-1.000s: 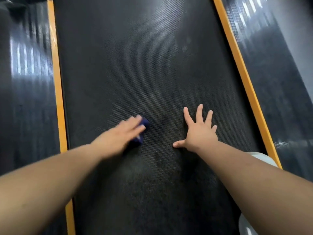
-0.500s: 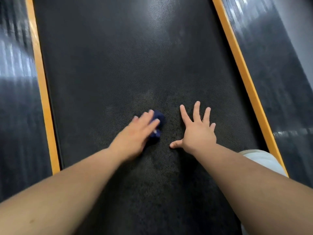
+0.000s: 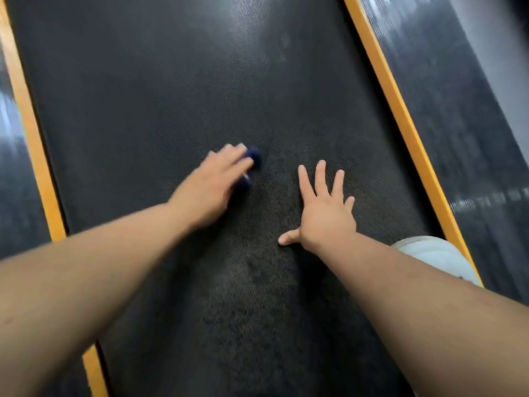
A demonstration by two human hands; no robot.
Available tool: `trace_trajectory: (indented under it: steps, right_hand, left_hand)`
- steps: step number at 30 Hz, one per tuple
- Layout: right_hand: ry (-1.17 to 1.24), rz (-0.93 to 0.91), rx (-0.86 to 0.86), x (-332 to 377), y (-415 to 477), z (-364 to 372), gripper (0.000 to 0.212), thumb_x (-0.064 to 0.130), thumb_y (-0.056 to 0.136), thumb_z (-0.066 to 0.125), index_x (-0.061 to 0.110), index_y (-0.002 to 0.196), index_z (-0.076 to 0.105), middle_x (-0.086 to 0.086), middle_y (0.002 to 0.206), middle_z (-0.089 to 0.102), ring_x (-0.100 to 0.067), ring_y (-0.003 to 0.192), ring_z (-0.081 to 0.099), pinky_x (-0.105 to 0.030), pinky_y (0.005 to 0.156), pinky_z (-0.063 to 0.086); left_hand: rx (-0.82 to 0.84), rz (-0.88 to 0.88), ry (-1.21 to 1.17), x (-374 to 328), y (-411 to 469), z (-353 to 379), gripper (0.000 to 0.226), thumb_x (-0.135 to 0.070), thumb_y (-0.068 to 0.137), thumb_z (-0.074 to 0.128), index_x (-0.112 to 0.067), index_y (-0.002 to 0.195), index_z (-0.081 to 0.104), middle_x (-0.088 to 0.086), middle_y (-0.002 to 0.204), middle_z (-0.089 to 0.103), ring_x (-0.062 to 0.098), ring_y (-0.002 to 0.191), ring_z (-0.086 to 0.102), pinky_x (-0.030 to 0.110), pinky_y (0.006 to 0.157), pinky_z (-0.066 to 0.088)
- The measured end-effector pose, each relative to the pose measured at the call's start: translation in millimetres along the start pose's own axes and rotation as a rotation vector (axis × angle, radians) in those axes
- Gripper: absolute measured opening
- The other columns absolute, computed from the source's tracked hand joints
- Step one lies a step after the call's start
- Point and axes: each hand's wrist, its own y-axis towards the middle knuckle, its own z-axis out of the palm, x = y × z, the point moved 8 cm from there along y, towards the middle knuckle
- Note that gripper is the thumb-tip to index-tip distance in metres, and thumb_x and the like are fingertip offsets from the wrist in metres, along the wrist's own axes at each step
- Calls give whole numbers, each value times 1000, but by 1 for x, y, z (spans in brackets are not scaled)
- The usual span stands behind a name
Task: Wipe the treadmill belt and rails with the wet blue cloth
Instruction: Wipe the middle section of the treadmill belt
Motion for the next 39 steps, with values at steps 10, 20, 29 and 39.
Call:
trace_trajectory:
  steps: [10,20,29,39]
  right_hand:
    - [29,24,-8,0,-1,-2,148,60,53,82,24,145,-28,5,150,-38,-31,140,-30,-57,114,3]
    - [64,-1,-8,-1,1,0,149,56,52,84,23,145,-28,4,149,-39,-32,138,-32,-58,112,-1]
    - [-194,-102,-112,-52,-10,-29,126,68,60,74,41,147,-13,6,158,-18,-32,144,-14,-53,115,3]
    - [50,-7,-107,-83,-7,-25,150,66,47,80,17,149,-19,1,155,-27,-25,143,-22,-45,119,8]
  left_hand:
    - [7,-263,-200,-62,-1,25,52,-6,93,45,-5,143,36,15,156,17,33,145,11,49,117,11]
    - [-149,-663,-177,61,27,-15,53,-9,97,41,-8,148,26,12,159,7,32,146,5,40,117,8]
    - [160,259,-92,-78,-8,27,53,-13,90,28,-8,142,41,16,154,25,31,141,20,48,113,16]
    - [-37,-308,-210,-65,29,27,49,-9,94,38,-6,144,35,16,158,11,34,145,4,45,118,2]
